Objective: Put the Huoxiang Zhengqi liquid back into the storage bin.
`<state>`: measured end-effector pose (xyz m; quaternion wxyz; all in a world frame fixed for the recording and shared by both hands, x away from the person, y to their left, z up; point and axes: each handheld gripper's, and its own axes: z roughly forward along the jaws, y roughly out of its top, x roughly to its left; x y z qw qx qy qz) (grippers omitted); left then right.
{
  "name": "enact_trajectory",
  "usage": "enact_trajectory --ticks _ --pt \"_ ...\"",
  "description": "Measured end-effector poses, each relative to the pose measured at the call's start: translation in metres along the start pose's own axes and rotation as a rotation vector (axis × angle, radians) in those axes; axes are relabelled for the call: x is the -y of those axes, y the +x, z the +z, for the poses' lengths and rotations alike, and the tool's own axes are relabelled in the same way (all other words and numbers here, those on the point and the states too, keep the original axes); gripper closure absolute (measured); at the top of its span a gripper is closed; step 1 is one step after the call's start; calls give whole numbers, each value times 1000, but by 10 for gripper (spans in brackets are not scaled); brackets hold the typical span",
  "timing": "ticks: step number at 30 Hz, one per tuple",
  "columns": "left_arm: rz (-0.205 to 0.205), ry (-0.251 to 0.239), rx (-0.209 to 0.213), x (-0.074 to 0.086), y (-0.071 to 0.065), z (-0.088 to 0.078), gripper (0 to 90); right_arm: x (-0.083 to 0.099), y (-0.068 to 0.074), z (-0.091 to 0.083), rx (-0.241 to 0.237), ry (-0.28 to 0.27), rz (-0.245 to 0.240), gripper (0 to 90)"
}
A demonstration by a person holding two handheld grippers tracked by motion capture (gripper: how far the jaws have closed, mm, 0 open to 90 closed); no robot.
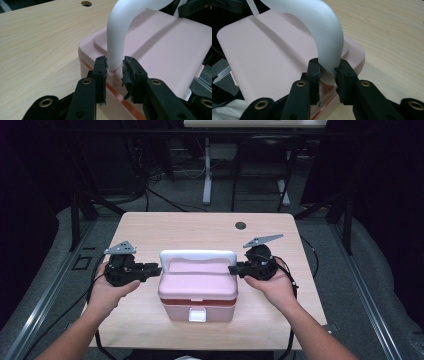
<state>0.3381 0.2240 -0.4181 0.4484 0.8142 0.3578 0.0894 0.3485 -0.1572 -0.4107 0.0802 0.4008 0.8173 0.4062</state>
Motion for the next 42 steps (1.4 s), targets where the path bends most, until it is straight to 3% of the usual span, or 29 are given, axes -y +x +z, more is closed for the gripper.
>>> enact_trajectory --ticks 12,33,42 --pt "2 26 29 32 -6 -6 892 -3 -1 -1 -3 -7 14 740" --pt "-12 38 60 49 -16 2 900 -3 -1 -1 -4 -8 23 740" --pt "4 42 82 48 -22 7 900 -4 -1 -2 -6 -8 23 740"
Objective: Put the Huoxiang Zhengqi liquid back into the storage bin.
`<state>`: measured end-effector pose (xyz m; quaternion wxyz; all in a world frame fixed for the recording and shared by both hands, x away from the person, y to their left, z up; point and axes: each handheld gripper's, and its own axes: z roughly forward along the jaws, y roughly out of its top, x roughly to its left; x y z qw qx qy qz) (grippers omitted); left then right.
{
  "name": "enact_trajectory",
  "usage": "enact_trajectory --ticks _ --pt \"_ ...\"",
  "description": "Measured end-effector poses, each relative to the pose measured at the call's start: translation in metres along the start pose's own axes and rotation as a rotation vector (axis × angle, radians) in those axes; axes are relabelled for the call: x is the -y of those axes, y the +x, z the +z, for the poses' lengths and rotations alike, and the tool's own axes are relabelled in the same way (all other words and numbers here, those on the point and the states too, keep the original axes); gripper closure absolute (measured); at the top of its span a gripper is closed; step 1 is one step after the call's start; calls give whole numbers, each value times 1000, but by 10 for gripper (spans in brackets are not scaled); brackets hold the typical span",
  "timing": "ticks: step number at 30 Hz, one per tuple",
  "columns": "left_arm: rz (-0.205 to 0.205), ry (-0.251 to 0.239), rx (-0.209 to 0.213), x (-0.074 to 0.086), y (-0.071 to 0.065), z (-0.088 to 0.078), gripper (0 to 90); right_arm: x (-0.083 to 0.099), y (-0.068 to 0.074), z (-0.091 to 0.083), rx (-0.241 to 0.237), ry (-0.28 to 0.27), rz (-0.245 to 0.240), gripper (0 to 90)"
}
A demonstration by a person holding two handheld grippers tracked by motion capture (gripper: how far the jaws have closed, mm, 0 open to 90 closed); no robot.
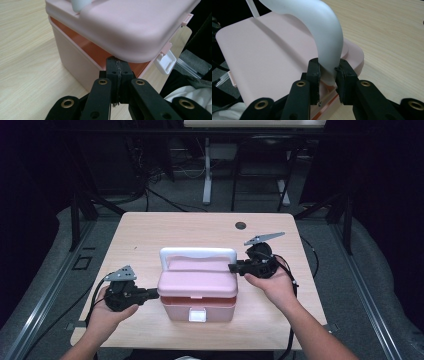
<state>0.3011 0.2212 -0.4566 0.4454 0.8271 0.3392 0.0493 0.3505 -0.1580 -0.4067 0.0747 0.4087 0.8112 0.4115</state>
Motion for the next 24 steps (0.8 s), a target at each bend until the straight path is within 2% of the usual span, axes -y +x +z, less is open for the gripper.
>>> enact_trajectory --ticks 11,24 --pt "13 16 19 -4 -7 13 899 0 -1 0 -2 -2 6 738" --pt "26 30 30 -5 -10 20 899 -1 -1 0 -5 -1 8 738"
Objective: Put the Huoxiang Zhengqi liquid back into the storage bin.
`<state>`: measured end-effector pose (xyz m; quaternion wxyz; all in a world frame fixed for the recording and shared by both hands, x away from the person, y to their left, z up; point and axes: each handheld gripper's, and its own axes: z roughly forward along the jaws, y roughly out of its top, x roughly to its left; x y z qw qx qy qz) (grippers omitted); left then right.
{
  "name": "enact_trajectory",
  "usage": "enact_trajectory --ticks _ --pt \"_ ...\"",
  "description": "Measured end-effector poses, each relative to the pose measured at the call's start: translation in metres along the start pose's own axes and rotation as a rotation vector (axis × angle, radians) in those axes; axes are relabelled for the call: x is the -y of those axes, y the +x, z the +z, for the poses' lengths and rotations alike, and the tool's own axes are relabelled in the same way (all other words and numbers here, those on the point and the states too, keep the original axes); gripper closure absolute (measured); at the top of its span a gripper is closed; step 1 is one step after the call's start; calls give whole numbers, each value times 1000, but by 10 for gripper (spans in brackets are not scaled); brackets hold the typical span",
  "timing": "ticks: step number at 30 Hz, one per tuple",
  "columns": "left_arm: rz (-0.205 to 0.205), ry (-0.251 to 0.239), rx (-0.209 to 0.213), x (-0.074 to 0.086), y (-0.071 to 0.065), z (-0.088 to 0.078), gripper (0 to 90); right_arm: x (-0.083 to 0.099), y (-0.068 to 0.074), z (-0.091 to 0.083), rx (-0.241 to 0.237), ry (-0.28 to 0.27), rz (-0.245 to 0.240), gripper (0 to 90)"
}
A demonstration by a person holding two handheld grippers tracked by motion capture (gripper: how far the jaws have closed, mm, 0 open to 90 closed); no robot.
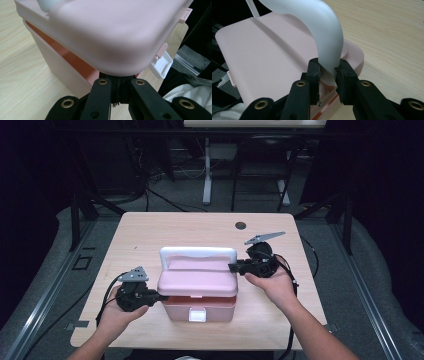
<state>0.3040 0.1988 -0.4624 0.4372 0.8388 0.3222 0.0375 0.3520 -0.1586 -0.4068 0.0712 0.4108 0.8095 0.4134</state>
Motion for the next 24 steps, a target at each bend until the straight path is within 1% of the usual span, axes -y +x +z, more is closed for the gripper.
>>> enact_trajectory --ticks 9,13,16,20,24 --pt "2 3 4 1 -1 3 899 1 0 1 4 8 -5 738" --pt "-1 3 2 2 -1 3 899 2 0 1 -1 6 0 737" --pt "-4 2 2 2 -1 3 899 3 -1 2 -5 14 1 733" --pt "-3 2 1 2 -2 3 899 3 -1 1 -10 8 5 717" --pt "-2 -3 -2 1 -2 3 899 4 -3 -3 0 0 5 691"
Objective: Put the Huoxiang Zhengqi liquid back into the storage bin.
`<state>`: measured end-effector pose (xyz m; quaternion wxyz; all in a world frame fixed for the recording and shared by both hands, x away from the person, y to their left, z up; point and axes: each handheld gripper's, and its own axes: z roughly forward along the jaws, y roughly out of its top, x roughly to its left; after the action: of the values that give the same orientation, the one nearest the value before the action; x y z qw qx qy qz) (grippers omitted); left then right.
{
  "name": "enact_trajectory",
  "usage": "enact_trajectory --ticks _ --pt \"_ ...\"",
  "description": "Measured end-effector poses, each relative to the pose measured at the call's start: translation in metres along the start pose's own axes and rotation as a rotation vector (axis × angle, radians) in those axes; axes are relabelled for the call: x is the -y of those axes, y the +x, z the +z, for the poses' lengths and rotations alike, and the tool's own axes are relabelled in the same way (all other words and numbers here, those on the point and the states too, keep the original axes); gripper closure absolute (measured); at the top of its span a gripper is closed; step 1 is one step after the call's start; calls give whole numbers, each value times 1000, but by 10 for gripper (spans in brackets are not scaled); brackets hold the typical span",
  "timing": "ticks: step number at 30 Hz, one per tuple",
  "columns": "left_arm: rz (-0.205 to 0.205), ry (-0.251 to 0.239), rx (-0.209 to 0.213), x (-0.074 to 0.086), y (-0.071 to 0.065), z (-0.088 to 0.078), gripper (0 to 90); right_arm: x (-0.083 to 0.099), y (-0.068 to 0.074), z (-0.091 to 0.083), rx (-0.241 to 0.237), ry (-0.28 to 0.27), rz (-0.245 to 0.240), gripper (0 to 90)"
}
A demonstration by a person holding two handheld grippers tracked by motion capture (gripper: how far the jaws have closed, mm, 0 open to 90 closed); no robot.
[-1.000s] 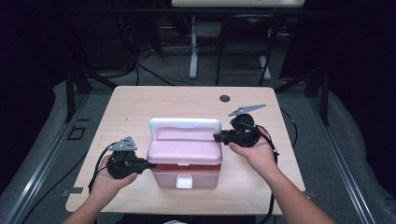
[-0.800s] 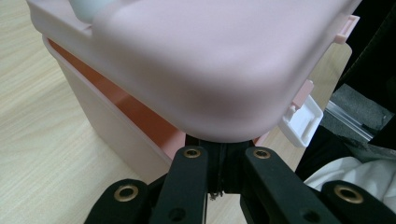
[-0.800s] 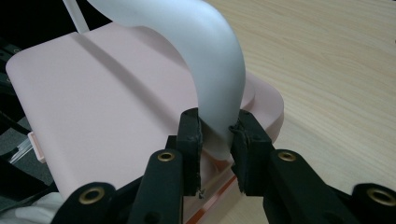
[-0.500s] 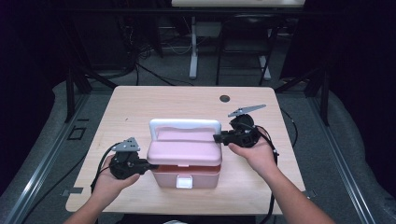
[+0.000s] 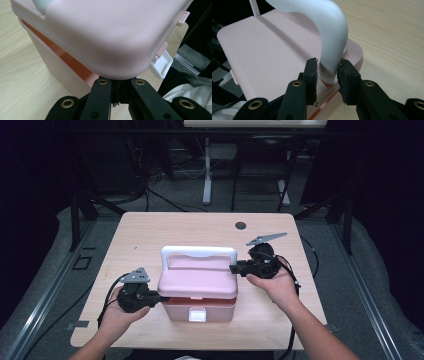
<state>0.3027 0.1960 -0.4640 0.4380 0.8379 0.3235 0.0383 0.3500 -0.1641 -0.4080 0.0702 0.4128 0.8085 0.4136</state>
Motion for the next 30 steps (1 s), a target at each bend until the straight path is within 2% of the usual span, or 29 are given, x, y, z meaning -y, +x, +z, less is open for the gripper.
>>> enact_trajectory --ticks 18,22,30 --pt "7 -14 -4 -11 -1 -9 899 13 -7 -22 27 -44 23 670" --pt "11 -15 -6 -15 -1 -10 898 16 -7 -25 38 -43 11 663" --pt "16 -29 -9 -21 -2 -14 899 24 -8 -26 57 -54 19 650"
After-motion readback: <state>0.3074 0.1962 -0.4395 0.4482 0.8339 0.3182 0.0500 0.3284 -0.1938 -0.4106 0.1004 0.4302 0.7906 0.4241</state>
